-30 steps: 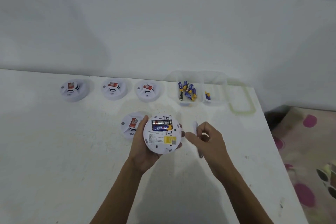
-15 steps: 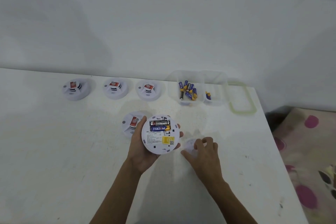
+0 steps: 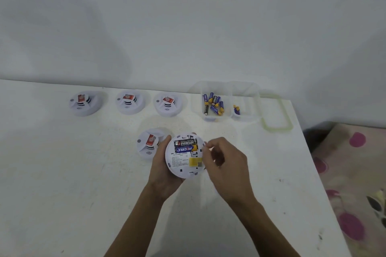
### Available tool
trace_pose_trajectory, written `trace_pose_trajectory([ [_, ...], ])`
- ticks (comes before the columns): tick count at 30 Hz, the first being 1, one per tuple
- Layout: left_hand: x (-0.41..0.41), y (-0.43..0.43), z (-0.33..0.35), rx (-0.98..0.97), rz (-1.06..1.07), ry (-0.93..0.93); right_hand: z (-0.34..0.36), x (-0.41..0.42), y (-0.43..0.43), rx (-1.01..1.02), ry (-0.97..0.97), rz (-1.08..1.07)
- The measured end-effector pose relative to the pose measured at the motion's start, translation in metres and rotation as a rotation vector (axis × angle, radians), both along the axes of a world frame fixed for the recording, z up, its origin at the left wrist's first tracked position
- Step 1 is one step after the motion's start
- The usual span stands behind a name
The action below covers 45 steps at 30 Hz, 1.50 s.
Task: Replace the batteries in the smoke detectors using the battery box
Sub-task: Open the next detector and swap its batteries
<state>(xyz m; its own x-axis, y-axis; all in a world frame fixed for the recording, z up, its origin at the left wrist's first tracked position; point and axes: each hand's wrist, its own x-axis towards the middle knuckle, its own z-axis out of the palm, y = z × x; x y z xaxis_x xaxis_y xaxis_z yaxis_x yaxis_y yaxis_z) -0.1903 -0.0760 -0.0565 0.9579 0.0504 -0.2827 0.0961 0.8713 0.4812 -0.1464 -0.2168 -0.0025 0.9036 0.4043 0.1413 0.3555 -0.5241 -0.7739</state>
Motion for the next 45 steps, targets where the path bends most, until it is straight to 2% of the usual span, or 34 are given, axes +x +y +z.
trace_pose_trajectory([
  [5, 0.0, -0.008, 0.006, 0.089, 0.061, -0.028, -0.001, -0.001, 0.015, -0.116, 0.059, -0.014],
  [9, 0.001, -0.014, 0.008, 0.087, 0.1, -0.044, -0.004, -0.002, 0.018, -0.12, 0.121, -0.065],
  [14, 0.004, -0.017, 0.006, 0.173, 0.1, -0.055, -0.001, -0.003, 0.02, -0.153, 0.136, -0.085],
  [21, 0.004, -0.018, 0.006, 0.236, 0.152, 0.014, 0.003, 0.0, 0.026, 0.043, 0.405, -0.172],
  [24, 0.004, -0.015, 0.008, 0.183, 0.149, 0.109, 0.004, 0.001, 0.026, 0.103, 0.455, -0.165],
  [26, 0.003, -0.014, 0.009, 0.217, 0.144, 0.105, 0.003, 0.0, 0.026, 0.145, 0.474, -0.166],
  [29, 0.002, -0.015, 0.012, 0.305, 0.17, 0.077, 0.003, -0.003, 0.025, 0.2, 0.482, -0.18],
  [33, 0.005, -0.012, 0.01, 0.154, 0.122, 0.114, 0.003, -0.006, 0.027, 0.239, 0.456, -0.193],
  [40, 0.004, -0.014, 0.01, 0.223, 0.09, 0.081, 0.003, -0.008, 0.028, 0.397, 0.322, -0.247],
  [45, 0.005, -0.011, 0.008, 0.157, 0.087, 0.083, 0.003, 0.002, 0.022, 0.485, 0.258, -0.129],
])
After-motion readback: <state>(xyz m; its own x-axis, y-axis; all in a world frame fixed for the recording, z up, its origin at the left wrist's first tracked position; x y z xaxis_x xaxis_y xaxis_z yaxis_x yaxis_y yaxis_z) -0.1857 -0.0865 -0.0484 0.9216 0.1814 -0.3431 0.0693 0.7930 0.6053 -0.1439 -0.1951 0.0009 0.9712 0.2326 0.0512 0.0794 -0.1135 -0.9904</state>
